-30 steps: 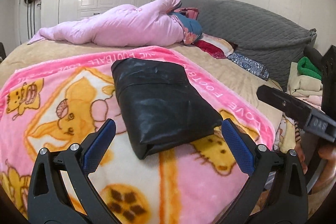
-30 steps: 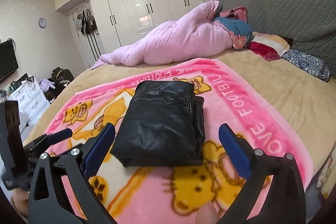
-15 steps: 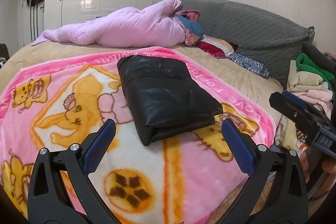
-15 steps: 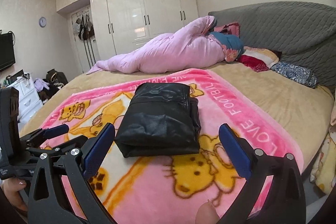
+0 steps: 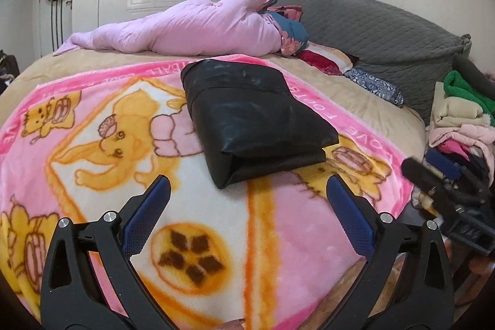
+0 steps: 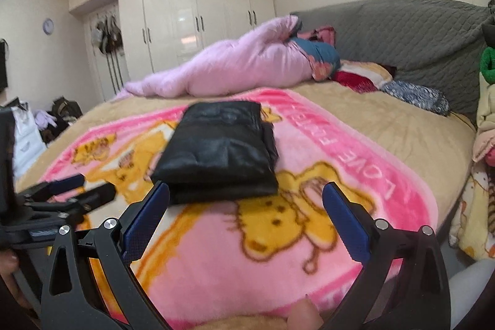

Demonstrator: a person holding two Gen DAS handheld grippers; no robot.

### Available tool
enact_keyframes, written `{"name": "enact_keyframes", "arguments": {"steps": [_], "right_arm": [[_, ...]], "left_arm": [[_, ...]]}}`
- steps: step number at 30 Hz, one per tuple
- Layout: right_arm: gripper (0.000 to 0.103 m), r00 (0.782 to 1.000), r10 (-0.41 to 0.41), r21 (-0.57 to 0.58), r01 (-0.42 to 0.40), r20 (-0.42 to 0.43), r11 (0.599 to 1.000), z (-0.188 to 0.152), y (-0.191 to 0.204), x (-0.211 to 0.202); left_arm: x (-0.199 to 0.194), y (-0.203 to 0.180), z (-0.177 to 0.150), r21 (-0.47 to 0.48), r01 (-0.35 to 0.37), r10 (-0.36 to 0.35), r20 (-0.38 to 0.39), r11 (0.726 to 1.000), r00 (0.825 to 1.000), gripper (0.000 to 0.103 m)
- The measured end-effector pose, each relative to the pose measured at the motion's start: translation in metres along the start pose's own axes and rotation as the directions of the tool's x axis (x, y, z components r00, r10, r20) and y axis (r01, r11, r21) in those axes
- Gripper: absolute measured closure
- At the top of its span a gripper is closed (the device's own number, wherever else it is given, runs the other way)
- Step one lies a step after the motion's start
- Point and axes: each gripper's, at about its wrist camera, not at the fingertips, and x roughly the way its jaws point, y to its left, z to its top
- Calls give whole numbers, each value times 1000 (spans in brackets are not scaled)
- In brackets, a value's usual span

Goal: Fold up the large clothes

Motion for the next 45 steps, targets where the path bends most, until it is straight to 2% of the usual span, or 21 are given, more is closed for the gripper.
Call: {"name": "enact_keyframes", "arguments": {"steps": [3, 12, 45], "right_arm": [[4, 1000, 0, 2, 0, -24, 1000, -5, 1, 2], [4, 1000, -2, 11, 2, -24, 1000, -5, -1, 1], [4, 1000, 3, 24, -3, -24, 1000, -5, -4, -5]], "left_arm": [[-2, 2, 0, -6, -12, 12, 13, 1000, 1000, 9], [-1, 6, 2, -6, -38, 38, 2, 999, 999, 9], [3, 8, -3, 2, -67, 67, -16, 998, 998, 9]]}}
